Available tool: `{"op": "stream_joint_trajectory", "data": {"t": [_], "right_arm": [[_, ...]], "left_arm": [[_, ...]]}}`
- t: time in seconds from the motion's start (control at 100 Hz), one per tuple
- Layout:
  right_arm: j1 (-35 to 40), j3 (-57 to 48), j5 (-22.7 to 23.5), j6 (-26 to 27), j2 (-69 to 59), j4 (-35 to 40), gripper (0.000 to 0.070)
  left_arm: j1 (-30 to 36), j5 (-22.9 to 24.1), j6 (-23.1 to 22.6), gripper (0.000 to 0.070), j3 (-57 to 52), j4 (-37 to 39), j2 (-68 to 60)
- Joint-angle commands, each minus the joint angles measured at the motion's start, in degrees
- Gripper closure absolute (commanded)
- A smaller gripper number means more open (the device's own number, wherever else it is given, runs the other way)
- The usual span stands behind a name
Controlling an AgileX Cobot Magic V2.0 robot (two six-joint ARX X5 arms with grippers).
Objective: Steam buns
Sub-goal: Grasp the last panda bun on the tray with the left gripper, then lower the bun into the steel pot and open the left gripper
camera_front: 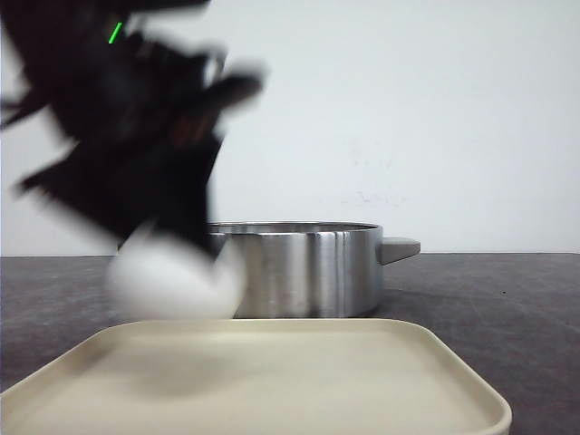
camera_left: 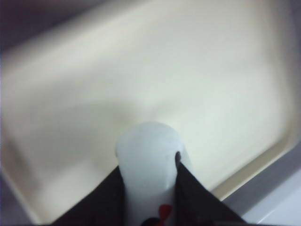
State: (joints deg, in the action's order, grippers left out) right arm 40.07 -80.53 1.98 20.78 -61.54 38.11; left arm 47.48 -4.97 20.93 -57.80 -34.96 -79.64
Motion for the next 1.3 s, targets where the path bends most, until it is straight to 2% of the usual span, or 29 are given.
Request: {"op": "stream_joint_trajectory", "data": {"t": [0.0, 0.15, 0.32, 0.52, 0.72, 0.75, 0.78, 0.89, 0.92, 0.95, 1.1, 1.2, 1.24, 1.29], "right_arm": [[0.42, -1.09, -0.55, -0.68, -0.59, -0.44, 0.0696], [0.42, -1.09, -0.61, -0.7, -0.61, -0.37, 0.0696], [0.42, -1.09, -2.23, -0.92, -0.72, -0.33, 0.0696], [0.42, -1.09, -2.47, -1.75, -0.96, -0.28, 0.0696], [0.44, -1.09, -2.75, -1.73, -1.49, 0.96, 0.0696], [0.44, -1.09, -2.93, -1.73, -1.7, 1.14, 0.0696], [0.46, -1.09, -3.04, -1.73, -1.75, 1.51, 0.0696], [0.48, -1.09, -3.54, -1.73, -2.1, 2.67, 0.0696], [0.48, -1.09, -3.56, -1.73, -2.1, 3.02, 0.0696], [0.48, -1.09, -3.54, -1.73, -2.1, 3.15, 0.0696], [0.48, -1.09, -4.24, -1.77, -2.12, 3.28, 0.0696], [0.48, -1.07, -6.6, -2.84, -2.12, 3.91, 0.0696], [0.57, -0.98, -7.82, -4.33, -2.12, 4.26, 0.0696], [0.81, -0.61, -10.19, -6.64, -2.12, 4.35, 0.0696]], "left_arm": [[-0.92, 1.31, -3.98, 0.0692, -4.74, 0.52, -0.15], [-4.24, 6.84, -9.33, 0.0692, -11.32, 3.52, -1.42], [-10.32, 8.22, -14.56, 0.0692, -12.66, 10.34, -4.79], [-14.71, 7.67, -14.47, 0.0692, -12.66, 11.19, -11.76], [-15.65, 2.05, -14.67, 0.0676, -12.66, 14.75, -16.92], [-15.65, 1.84, -14.67, 0.0639, -12.66, 15.19, -17.35], [-15.65, 1.84, -14.64, 0.057, -12.66, 15.39, -17.81], [-15.65, 1.84, -14.4, 0.016, -12.66, 15.15, -18.71], [-15.65, 1.88, -14.4, 0.0086, -12.66, 15.02, -18.71], [-15.65, 1.99, -14.4, 0.005, -12.66, 15.02, -18.71], [-15.67, 1.99, -14.4, 0.0054, -12.96, 14.69, -18.32], [-15.65, 1.97, -13.92, 0.0082, -13.75, 12.13, -16.92], [-15.65, 1.97, -13.94, 0.0146, -13.84, 11.65, -15.91], [-15.65, 1.97, -13.94, 0.0292, -13.84, 10.73, -14.12]]}}
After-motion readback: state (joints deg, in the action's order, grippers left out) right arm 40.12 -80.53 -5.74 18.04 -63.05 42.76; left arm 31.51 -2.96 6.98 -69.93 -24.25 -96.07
